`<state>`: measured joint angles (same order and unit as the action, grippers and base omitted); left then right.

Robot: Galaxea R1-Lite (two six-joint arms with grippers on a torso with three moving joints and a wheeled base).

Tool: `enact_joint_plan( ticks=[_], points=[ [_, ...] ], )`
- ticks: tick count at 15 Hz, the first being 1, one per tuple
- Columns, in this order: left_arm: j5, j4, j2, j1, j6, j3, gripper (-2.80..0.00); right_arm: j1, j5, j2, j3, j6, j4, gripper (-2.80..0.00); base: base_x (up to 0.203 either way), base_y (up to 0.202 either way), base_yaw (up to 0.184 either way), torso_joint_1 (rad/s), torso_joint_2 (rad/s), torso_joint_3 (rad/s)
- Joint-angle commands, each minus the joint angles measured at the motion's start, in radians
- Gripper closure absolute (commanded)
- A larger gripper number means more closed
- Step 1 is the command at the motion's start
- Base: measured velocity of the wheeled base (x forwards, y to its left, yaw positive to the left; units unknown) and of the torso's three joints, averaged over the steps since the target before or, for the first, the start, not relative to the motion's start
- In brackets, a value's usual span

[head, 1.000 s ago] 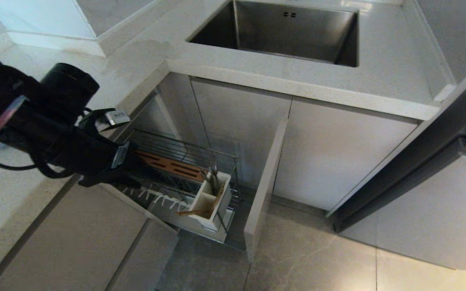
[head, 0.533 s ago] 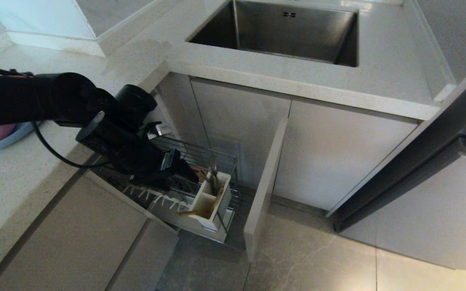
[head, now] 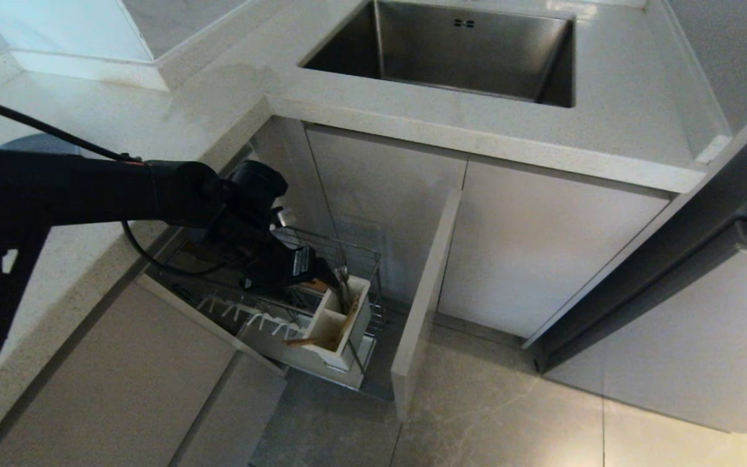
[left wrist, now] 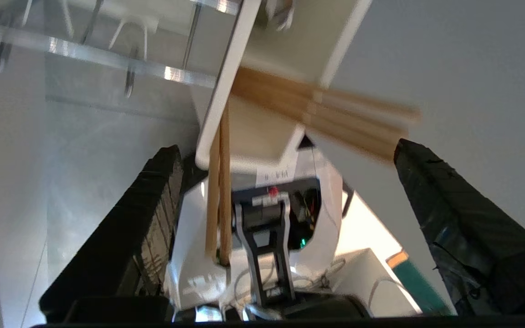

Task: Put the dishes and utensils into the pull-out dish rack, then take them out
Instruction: Take the spoon out of the cupboard

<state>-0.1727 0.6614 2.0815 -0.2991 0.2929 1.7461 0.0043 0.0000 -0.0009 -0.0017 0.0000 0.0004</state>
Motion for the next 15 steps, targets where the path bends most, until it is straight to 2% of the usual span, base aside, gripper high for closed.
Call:
enact_joint_plan(
  ticks=[1,7,15],
  points=[
    [0.003,-0.004,0.049,-0.009,0.002,0.023,-2.8,0.0,0.0,0.001,0.0,0.0,0.0,0.0,0.0,0.0,0.0,0.0,0.0,0.0],
    [0.144,-0.117,0.119,-0.031,0.002,0.079,-2.8,0.0,0.0,0.001,0.0,0.0,0.0,0.0,0.0,0.0,0.0,0.0,0.0,0.0],
    [0.153,-0.151,0.134,-0.043,0.029,0.092,-2.8,0.0,0.0,0.001,0.0,0.0,0.0,0.0,0.0,0.0,0.0,0.0,0.0,0.0]
  ],
)
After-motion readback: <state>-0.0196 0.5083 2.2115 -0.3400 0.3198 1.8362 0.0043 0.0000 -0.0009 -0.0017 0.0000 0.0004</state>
